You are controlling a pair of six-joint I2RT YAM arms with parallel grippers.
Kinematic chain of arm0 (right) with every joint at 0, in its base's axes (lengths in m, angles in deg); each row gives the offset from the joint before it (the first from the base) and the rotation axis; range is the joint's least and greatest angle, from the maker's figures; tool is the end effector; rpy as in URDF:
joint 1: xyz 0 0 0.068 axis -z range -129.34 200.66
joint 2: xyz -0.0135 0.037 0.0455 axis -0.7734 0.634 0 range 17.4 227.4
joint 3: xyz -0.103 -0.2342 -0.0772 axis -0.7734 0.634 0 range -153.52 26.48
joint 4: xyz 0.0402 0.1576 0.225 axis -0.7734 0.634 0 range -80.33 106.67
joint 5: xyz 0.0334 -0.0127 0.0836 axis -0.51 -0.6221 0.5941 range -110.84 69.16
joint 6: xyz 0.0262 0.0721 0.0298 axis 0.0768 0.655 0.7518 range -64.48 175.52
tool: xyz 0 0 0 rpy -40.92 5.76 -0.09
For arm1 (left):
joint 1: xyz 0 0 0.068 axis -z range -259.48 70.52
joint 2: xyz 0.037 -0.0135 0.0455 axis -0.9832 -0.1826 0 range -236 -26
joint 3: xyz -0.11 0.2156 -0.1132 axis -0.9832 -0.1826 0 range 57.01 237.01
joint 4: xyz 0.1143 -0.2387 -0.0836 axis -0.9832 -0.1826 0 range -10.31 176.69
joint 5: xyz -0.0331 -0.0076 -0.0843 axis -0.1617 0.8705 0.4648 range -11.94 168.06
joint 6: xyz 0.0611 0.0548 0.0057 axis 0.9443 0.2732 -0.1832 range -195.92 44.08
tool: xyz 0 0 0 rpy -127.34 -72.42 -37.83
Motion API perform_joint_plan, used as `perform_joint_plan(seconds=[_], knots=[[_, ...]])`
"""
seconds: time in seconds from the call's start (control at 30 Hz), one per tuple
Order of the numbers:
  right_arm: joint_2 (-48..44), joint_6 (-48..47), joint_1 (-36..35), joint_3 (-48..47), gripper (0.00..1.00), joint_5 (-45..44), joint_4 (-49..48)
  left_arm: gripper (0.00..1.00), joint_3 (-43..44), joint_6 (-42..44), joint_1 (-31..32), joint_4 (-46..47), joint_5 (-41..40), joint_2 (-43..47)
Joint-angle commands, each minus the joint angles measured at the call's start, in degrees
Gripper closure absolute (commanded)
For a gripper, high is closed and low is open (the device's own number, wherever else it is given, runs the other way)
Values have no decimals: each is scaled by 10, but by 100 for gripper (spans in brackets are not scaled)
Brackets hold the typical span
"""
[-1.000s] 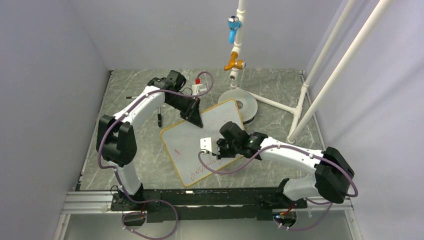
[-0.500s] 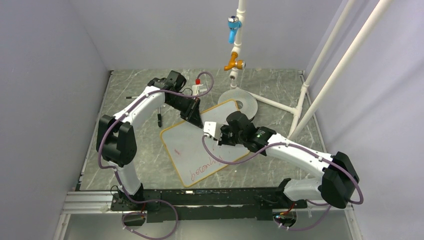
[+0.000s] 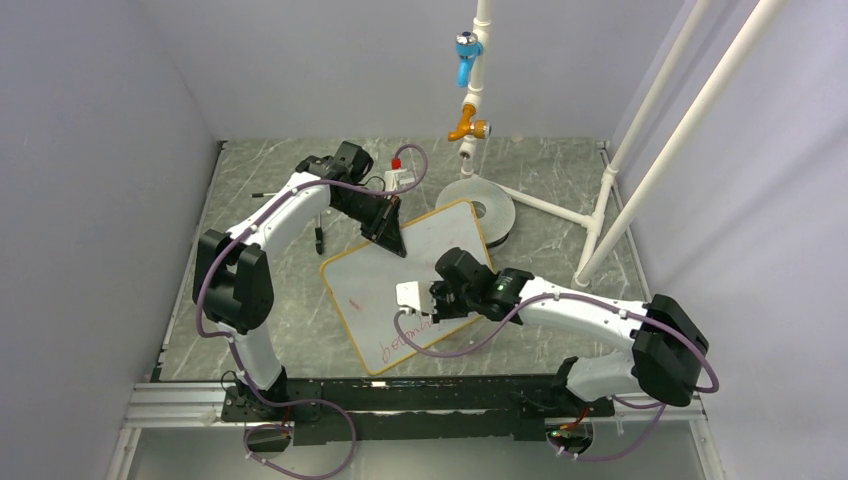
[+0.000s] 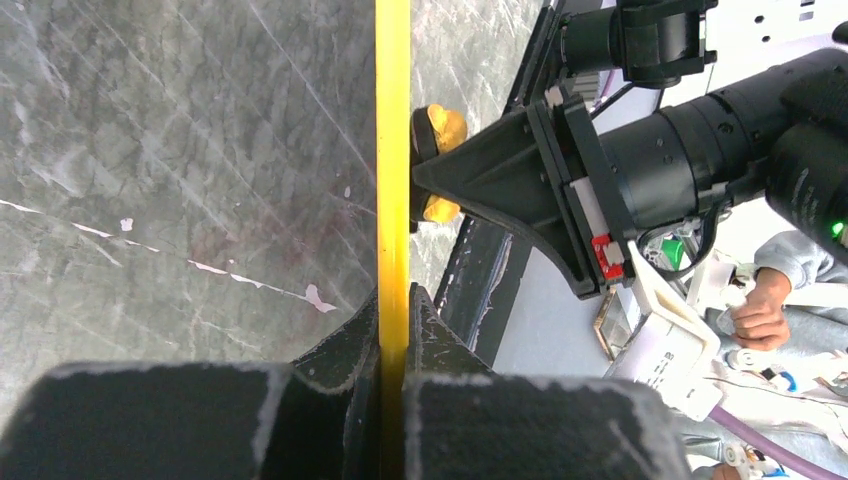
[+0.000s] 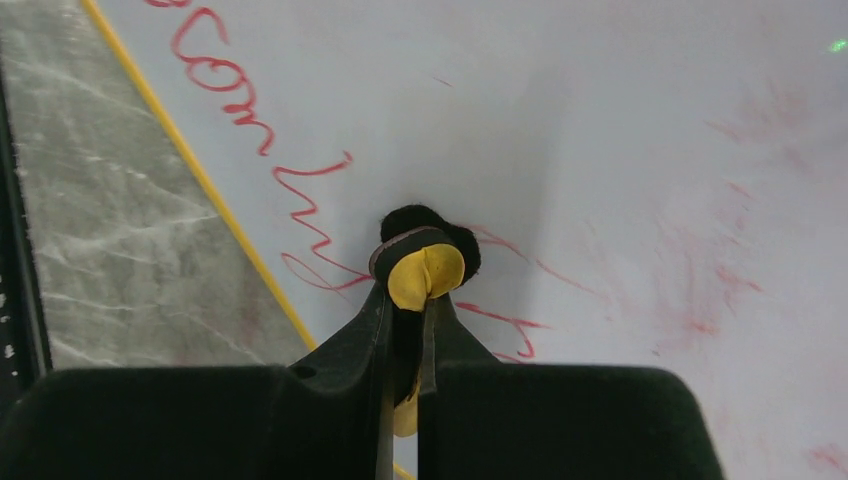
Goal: Erase the whiteboard
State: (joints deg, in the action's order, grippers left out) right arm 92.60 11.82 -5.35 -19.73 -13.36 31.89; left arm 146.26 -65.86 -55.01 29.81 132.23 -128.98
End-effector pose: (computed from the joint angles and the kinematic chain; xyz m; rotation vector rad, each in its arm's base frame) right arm 0.1619 0.2568 0.1756 -1.9250 1.5492 0.2537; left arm 0.3267 -0.2125 0.2518 0.9907 2.4206 -1.3781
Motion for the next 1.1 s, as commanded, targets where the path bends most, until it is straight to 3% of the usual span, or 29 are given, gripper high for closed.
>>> perform_joint_plan(seconds=[0.0, 0.23, 0.47, 0.6, 0.8, 1.07], knots=[[-8, 40, 45, -39, 100, -42, -55, 100, 6, 7, 6, -11, 50, 32], [-8, 57, 64, -82, 100, -10, -40, 100, 5, 8, 7, -10, 51, 33], [21, -13, -20, -10, 100, 42, 16, 100, 6, 8, 7, -11, 51, 34], [36, -6, -28, -15, 100, 27, 16, 100, 5, 11, 6, -13, 51, 35], [11, 47, 62, -71, 100, 16, -17, 100, 5, 10, 6, -12, 52, 35], [4, 69, 95, -97, 100, 65, -16, 100, 4, 10, 7, -11, 52, 37]])
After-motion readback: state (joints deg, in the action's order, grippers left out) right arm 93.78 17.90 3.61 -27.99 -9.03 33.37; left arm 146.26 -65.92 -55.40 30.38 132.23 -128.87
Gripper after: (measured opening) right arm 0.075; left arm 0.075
